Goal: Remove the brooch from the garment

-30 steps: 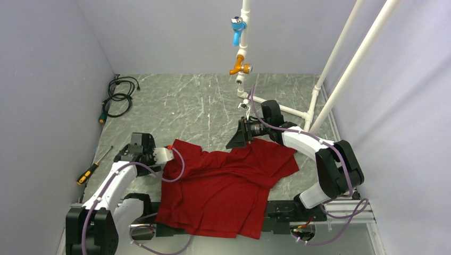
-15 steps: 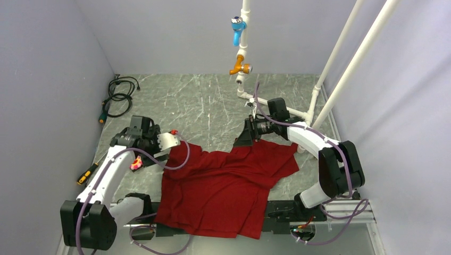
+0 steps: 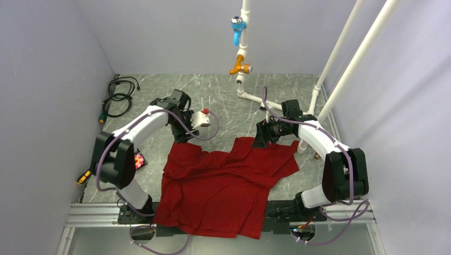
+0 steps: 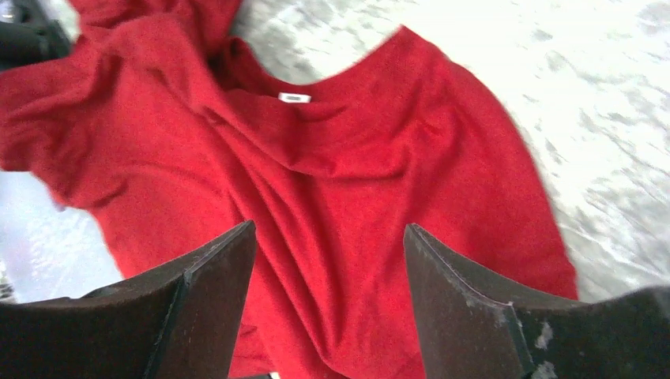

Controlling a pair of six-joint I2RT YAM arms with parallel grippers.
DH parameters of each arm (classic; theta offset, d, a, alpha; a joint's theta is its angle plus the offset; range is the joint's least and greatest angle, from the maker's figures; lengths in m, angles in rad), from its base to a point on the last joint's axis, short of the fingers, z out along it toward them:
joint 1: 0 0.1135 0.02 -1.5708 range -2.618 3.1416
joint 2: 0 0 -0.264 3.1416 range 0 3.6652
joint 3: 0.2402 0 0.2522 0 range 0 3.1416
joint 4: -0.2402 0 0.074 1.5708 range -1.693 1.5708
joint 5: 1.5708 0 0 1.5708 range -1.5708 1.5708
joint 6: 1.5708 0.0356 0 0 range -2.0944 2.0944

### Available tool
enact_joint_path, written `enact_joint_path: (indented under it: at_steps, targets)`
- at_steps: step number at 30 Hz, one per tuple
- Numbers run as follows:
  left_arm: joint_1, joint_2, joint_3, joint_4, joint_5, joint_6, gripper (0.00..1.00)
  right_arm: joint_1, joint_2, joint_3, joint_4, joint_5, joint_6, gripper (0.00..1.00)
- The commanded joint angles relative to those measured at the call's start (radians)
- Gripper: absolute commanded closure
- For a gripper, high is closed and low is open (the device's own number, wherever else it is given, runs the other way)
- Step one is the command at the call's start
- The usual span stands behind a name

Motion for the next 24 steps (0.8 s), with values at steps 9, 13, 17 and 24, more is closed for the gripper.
enact_joint_path:
  at_steps: [9, 13, 17, 24]
  targets:
    - [-0.080, 0.251, 0.080, 0.000, -0.053, -0.021, 0.37, -0.008, 0.108, 0.090, -0.033, 0.233, -0.058, 0.30]
    - [-0.091, 0.279, 0.025, 0.012, -0.128, 0.004, 0.45, -0.013, 0.129, 0.098, -0.034, 0.229, -0.059, 0.30]
    - [-0.083, 0.304, -0.012, 0.036, -0.207, 0.000, 0.63, -0.023, 0.143, 0.102, -0.042, 0.228, -0.066, 0.30]
    - [0.036, 0.329, 0.009, 0.028, -0.315, -0.025, 1.00, -0.049, 0.166, 0.113, -0.053, 0.221, -0.078, 0.30]
